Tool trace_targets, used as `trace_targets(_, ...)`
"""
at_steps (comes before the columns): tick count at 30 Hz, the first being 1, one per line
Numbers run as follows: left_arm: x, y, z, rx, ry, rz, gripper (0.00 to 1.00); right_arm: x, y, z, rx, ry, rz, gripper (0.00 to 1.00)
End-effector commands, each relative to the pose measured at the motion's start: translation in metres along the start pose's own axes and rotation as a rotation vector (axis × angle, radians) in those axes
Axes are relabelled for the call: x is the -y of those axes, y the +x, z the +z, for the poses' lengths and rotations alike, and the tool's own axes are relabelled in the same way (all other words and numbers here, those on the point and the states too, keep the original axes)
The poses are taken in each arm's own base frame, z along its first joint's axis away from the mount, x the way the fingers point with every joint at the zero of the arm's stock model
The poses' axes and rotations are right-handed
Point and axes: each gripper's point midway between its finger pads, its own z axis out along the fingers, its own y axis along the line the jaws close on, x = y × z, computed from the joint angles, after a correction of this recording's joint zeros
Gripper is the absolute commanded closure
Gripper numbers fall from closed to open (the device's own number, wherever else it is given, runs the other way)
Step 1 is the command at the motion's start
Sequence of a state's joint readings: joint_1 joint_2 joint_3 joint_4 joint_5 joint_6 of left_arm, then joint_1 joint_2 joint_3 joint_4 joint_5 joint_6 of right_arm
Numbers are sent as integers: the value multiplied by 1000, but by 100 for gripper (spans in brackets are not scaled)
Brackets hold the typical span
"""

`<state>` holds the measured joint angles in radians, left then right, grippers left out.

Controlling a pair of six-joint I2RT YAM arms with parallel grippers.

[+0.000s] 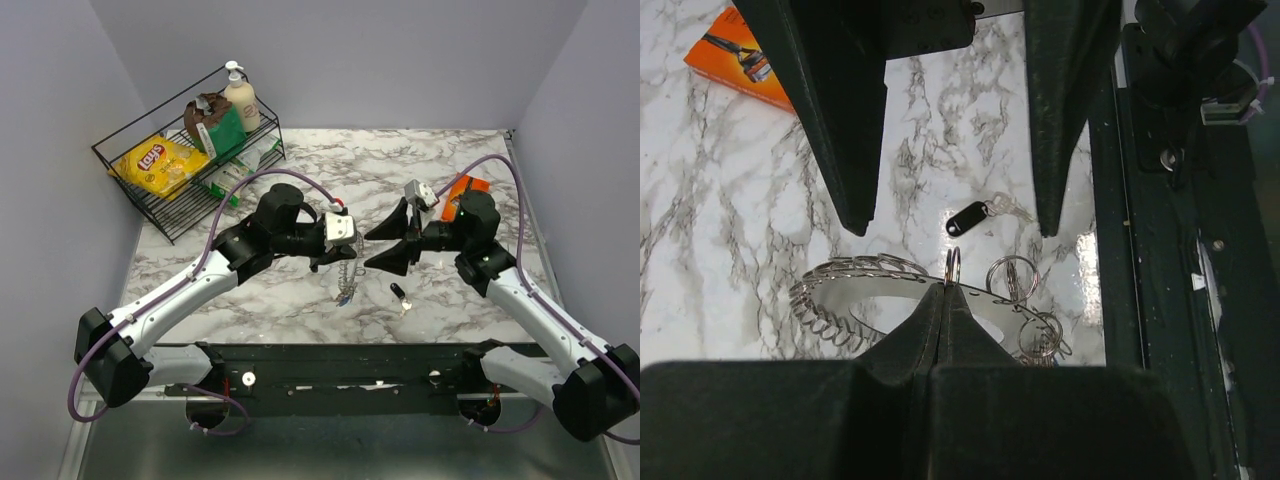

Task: Put the keys on the keyring

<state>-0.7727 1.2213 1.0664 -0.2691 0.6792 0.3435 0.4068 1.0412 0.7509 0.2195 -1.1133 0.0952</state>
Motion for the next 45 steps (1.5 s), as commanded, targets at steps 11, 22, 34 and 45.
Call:
trace_targets(11,6,-33,-3,80,45,26,100,-2,3,6,-30,-31,8,53)
trace_targets(22,4,-37,-3,92,41,15,100,0,9,11,-57,-39,37,87)
trace_targets(34,-10,-38,-10,94,-77,5,86,4,4,9,-37,4,4,99)
trace_targets(45,-34,-55,-41,265,-218,-65,54,0,-28,11,61,2,-71,99)
